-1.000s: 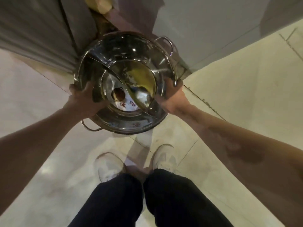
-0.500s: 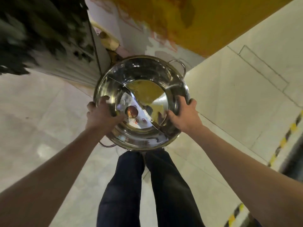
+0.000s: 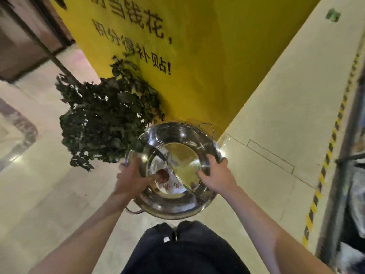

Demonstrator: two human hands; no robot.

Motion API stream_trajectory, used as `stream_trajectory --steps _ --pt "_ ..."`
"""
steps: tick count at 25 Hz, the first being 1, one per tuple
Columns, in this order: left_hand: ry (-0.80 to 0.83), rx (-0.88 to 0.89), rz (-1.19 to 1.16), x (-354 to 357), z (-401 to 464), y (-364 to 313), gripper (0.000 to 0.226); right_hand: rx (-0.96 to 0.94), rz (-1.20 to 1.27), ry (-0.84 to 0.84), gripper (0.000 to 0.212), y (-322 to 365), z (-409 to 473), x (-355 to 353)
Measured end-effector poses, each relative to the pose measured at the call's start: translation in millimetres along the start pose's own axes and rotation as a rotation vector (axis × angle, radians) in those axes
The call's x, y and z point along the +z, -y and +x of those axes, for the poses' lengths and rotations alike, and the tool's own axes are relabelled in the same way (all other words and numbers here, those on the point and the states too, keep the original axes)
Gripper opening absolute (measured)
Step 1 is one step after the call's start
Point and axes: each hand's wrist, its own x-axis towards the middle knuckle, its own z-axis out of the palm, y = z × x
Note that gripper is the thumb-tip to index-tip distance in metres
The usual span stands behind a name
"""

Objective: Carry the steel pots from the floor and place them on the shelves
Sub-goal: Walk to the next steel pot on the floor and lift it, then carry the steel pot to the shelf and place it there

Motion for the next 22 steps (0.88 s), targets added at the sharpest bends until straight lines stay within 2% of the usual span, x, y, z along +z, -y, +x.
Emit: stream_trajectory --steps 3,7,12,16,22 --pt "-0.008 -0.040 0.027 -37 -12 -20 0.091 -0.007 -0.009 -0.074 0.074 15 -16 -30" --pt "0.049 0.050 0.029 -54 2 -34 0.079 0.008 0.019 -0.110 0.075 20 -18 -41" --pt "0.037 0.096 0.186 -47 23 -34 0.096 0.132 0.081 -0.108 0.072 17 -36 -21" --pt "0.148 0.251 0.279 -39 56 -45 0.099 0.322 0.195 -0.154 0.066 15 -58 -4" --pt "0.334 0.595 0.441 -28 83 -86 0.113 0.658 0.321 -0.290 0.075 26 -107 35"
